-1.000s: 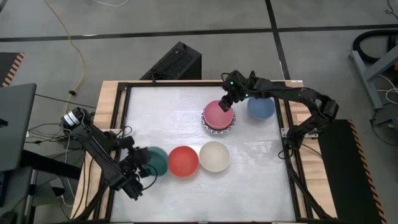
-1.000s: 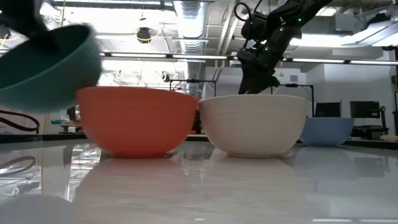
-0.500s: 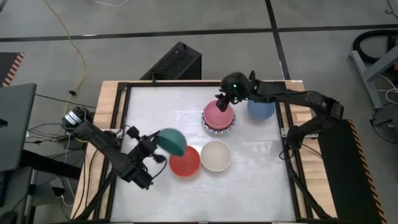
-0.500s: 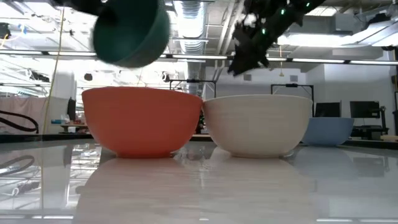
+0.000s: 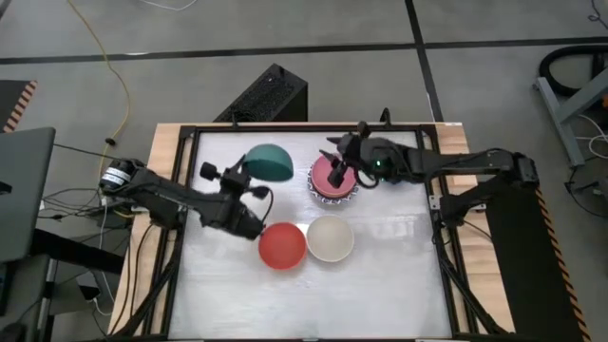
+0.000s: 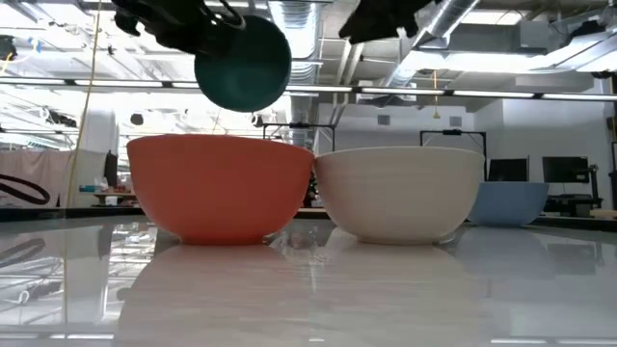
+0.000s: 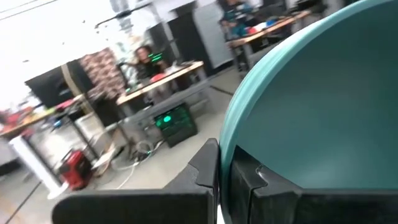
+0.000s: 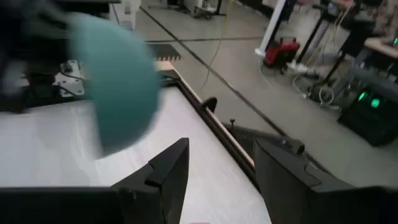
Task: Nest bowls inside each other by size order
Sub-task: Stack the green bowl on top of the pink bowl
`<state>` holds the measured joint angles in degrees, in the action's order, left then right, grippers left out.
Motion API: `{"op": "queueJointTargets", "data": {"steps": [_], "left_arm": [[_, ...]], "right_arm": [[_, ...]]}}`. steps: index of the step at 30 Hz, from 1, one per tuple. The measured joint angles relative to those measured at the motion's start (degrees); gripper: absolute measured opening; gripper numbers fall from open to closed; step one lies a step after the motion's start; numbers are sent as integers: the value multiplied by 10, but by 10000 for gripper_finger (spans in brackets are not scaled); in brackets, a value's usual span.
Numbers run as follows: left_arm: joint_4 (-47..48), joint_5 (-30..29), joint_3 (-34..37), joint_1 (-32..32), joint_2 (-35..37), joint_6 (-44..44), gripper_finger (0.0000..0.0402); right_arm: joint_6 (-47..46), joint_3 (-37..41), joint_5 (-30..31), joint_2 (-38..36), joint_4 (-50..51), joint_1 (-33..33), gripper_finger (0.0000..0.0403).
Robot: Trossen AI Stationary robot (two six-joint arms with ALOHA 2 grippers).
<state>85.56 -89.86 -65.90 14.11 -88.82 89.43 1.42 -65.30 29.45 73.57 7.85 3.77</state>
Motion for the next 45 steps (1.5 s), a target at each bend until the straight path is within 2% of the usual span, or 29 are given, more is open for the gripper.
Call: {"op": "queueJointTargets", "data": {"steps": [6,8,10,13,18,21,24,26,29,31,37,41,43,45], "left_arm": [[-16,-2,-14,-21,0,-36,0],[-25,2,-32,-13,0,-84,0],[-59,39,-44,1,0,-165,0],[-158,123,-45,25,0,-276,0],[-348,121,-8,62,0,-403,0],[-400,130,-7,65,3,-418,0],[-482,161,-6,67,7,-439,0],[-547,210,-6,69,7,-488,0],[-644,330,-6,67,7,-553,0],[-697,383,-6,64,6,-606,0],[-837,413,-4,44,31,-732,1],[-965,507,21,4,51,-803,1],[-1020,535,39,-21,63,-815,1],[-1100,526,65,-49,69,-812,0]], "right_arm": [[21,0,123,26,-3,-60,198],[18,0,155,35,13,-74,198],[14,0,169,45,17,-83,198],[1,0,172,61,17,-96,198],[-8,-1,181,72,13,-114,198],[-13,0,189,72,17,-129,198],[-13,0,192,69,18,-147,198],[-11,0,210,69,20,-160,198],[0,0,253,69,21,-178,198],[4,0,283,69,22,-190,198],[5,-1,436,66,28,-252,198],[3,-1,597,66,40,-309,198],[9,-1,615,64,47,-335,198],[-2,-1,600,52,41,-359,198]]}}
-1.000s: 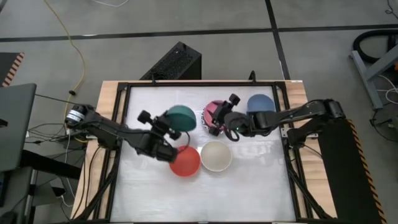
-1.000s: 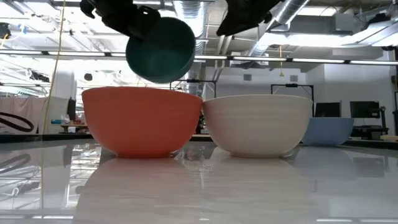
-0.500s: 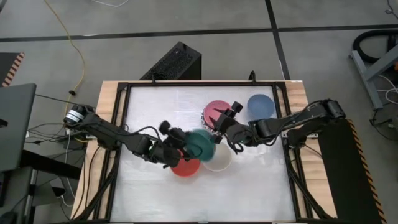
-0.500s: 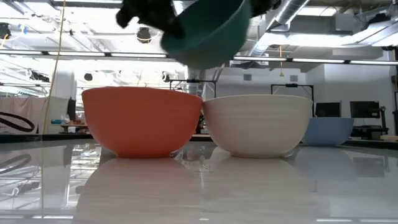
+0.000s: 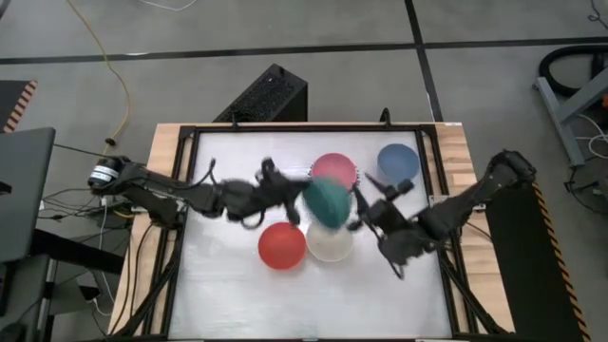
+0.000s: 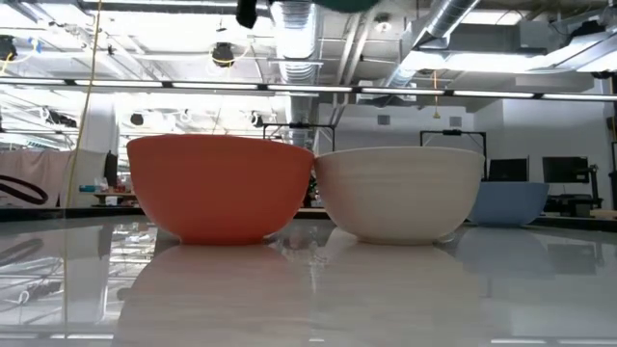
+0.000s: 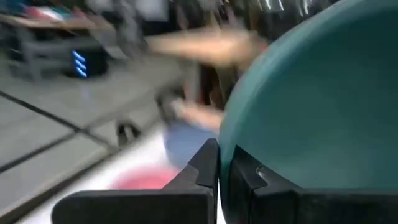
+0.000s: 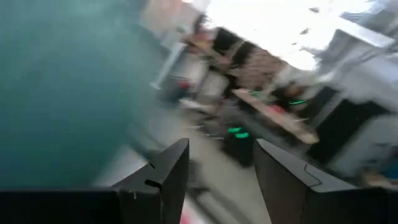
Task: Nest bowls inside each other by size order
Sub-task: Stack the green bowl on top of the pink bowl
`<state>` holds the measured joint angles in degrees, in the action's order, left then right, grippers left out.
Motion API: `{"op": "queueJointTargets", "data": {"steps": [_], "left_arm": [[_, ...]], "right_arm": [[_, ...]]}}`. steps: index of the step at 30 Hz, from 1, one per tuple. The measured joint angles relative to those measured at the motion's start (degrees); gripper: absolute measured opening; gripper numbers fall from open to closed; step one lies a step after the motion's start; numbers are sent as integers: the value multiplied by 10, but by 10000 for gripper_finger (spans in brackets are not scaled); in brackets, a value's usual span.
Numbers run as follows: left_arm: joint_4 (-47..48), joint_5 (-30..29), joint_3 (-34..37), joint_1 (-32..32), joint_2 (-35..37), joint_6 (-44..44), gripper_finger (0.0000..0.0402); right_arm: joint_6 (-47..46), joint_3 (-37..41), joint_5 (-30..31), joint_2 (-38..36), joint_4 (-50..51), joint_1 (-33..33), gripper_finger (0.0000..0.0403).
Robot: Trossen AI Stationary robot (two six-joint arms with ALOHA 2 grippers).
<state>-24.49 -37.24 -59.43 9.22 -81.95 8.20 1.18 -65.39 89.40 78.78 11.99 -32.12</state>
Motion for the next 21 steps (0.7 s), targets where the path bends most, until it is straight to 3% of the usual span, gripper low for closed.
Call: {"op": "queueJointTargets", "data": {"steps": [10,15,21], "left_arm": [[-347,-35,153,-118,-5,6,1],[-372,-54,174,-138,-6,-3,1],[-351,-67,156,-147,-6,-131,0]], "right_arm": [[-37,0,3,-7,-5,-30,198],[-96,1,4,-6,17,18,190],[-122,1,-36,-7,17,70,183]]}}
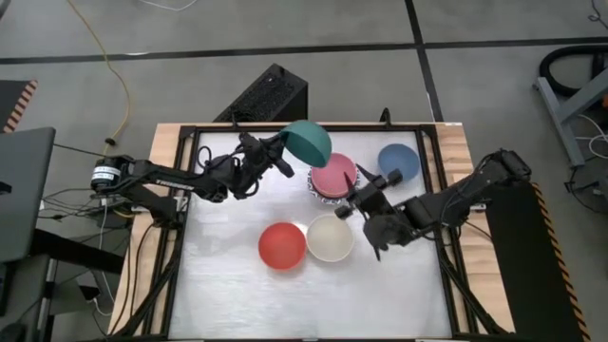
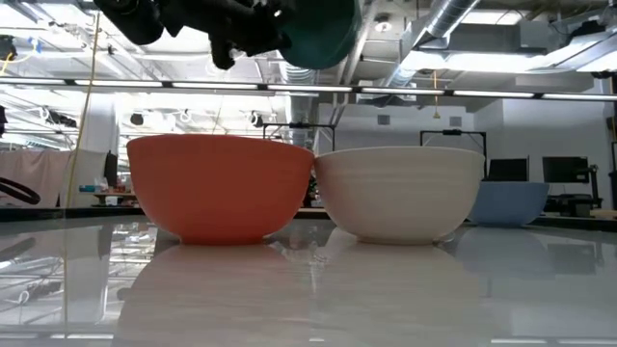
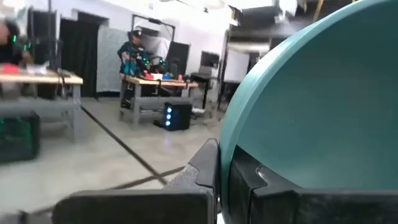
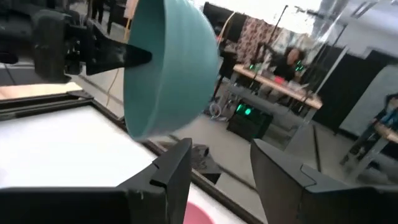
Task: Nest bowls inside each other by size order
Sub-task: Stack the green bowl on top of the pink bowl
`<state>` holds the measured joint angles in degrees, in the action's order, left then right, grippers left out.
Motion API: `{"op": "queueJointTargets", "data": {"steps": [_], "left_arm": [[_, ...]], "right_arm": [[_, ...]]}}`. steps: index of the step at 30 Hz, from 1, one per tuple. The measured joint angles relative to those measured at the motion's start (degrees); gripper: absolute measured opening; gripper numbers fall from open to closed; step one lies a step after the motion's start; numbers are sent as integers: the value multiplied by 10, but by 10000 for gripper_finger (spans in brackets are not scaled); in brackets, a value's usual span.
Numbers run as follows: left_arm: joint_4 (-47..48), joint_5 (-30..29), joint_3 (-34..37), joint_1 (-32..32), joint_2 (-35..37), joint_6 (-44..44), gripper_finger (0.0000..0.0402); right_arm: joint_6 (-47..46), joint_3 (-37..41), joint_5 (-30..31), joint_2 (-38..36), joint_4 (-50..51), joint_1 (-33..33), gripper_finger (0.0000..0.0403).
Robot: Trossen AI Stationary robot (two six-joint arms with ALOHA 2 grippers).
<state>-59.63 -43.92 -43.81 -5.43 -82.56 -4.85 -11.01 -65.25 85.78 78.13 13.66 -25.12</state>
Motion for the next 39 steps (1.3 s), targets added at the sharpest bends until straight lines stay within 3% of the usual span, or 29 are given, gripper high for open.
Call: {"op": "queueJointTargets", "data": {"steps": [4,10,15,19,24,27,34,39], "left_arm": [[84,41,-28,-16,0,-37,0],[247,154,-83,-93,-1,8,0],[252,260,-102,-166,-1,25,0],[234,198,-102,-180,-1,31,0],[211,106,-102,-166,-1,-48,0],[198,83,-102,-156,-1,-83,0],[182,9,-102,-147,-1,-162,0],[146,1,-102,-148,-1,-210,0]], "right_arm": [[-10,0,-44,0,0,26,182],[-11,0,-50,0,-8,31,182],[-10,0,-56,0,-9,35,182],[21,0,-66,22,-47,65,182],[161,0,-117,72,-204,122,182],[263,0,-155,105,-323,146,182],[485,0,-158,152,-576,171,182],[554,0,-209,156,-643,190,182]]}}
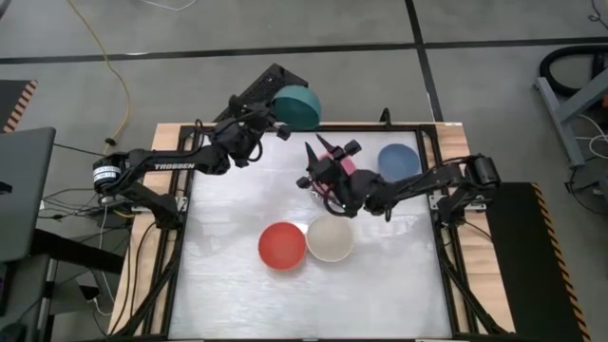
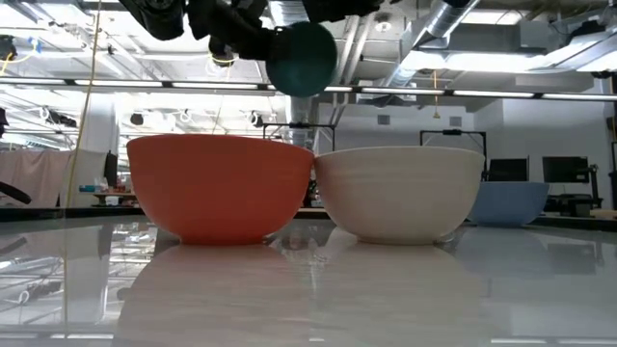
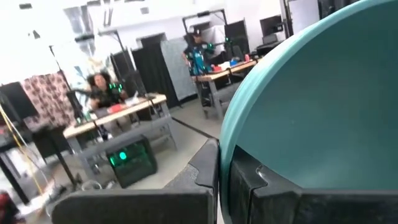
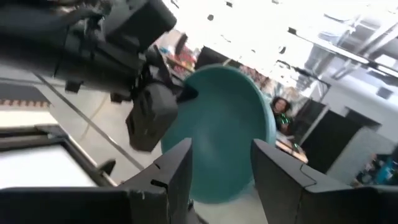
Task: Nest bowls inside each other by size order
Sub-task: Stack the green bowl on top of the pink bowl
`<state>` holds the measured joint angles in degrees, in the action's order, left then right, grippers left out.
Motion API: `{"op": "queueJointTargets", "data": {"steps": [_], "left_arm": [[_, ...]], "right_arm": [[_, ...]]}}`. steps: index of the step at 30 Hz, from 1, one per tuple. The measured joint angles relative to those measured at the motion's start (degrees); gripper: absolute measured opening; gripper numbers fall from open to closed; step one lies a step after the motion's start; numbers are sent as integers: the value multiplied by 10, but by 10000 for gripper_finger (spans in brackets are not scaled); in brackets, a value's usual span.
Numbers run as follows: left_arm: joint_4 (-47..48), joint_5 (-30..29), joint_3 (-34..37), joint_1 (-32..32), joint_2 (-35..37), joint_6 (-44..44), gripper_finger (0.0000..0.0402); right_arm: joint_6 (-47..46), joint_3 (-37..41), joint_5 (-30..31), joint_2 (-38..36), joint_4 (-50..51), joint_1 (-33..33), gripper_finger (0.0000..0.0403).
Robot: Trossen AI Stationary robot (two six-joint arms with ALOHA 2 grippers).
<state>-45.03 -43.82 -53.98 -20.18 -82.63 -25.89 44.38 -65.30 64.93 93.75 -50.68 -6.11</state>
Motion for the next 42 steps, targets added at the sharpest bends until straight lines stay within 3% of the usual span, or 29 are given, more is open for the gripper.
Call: {"op": "queueJointTargets", "data": {"steps": [8,26,31,37,42], "left_arm": [[-26,-4,0,14,0,-105,0],[-89,-26,0,53,0,-180,0],[-87,-30,0,62,0,-174,0],[-62,-23,0,64,0,-149,1],[-35,-17,0,61,0,-123,15]], "right_arm": [[1,0,-19,-4,-10,48,182],[-81,0,-47,-2,13,119,177],[-115,0,-45,-2,29,123,133],[-142,-1,-29,-3,48,125,22],[-169,-1,-16,-3,80,125,13]]}}
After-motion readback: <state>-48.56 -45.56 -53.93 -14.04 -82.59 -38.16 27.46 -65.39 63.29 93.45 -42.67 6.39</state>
